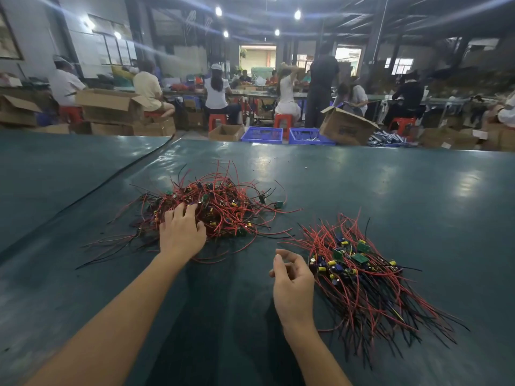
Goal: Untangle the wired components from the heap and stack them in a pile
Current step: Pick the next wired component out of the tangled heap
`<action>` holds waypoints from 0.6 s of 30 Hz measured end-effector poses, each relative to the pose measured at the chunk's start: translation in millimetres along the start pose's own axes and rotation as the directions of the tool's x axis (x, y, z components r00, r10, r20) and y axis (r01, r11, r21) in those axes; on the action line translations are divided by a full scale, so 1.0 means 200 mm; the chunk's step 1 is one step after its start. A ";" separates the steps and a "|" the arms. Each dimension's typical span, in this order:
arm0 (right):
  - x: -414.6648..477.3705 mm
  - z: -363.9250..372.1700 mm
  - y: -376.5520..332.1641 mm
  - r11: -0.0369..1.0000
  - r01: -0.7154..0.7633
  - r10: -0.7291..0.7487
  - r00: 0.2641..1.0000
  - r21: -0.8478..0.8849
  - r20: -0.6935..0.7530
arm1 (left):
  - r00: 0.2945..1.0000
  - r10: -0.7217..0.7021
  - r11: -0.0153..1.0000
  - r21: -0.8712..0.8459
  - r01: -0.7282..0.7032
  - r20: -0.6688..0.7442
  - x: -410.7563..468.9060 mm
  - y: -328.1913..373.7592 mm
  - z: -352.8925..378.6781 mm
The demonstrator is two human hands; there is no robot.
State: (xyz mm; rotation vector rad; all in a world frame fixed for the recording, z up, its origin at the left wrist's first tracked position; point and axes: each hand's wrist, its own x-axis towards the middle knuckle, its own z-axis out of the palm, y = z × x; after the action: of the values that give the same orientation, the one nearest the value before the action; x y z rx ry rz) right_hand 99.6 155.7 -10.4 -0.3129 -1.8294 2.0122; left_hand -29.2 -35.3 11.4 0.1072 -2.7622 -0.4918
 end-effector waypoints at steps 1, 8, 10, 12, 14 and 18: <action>0.00 0.00 0.00 1.000 0.000 0.000 1.000 -0.002 0.001 | 1.000 -0.015 1.000 0.015 0.015 0.002 0.02 0.00 0.00; 0.01 -0.01 0.01 1.000 -0.001 0.001 1.000 0.001 0.008 | 0.960 0.102 0.973 -0.177 -0.151 -0.260 -0.04 -0.01 -0.04; 0.01 0.00 0.01 1.000 0.003 -0.003 1.000 0.012 0.009 | 0.901 0.145 0.910 -0.302 -0.283 -0.410 -0.12 0.00 -0.06; 0.01 0.00 0.01 1.000 0.013 -0.013 1.000 0.019 0.012 | 0.847 0.200 0.807 -0.408 -0.428 -0.493 -0.22 0.06 -0.06; 0.00 0.00 0.01 1.000 0.017 -0.017 1.000 0.018 0.024 | 0.836 0.269 0.698 -0.501 -0.512 -0.479 -0.32 0.13 -0.04; -0.01 -0.01 0.01 1.000 0.012 -0.013 0.996 0.010 0.093 | 0.837 0.450 0.580 -0.610 -0.539 -0.311 -0.46 0.24 0.05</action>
State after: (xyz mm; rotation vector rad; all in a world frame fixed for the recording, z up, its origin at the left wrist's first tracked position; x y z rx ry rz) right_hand 101.3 157.2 -13.5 -0.2080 -1.8719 2.0584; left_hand 54.0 25.3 -8.2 -0.7738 -2.1518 -1.2325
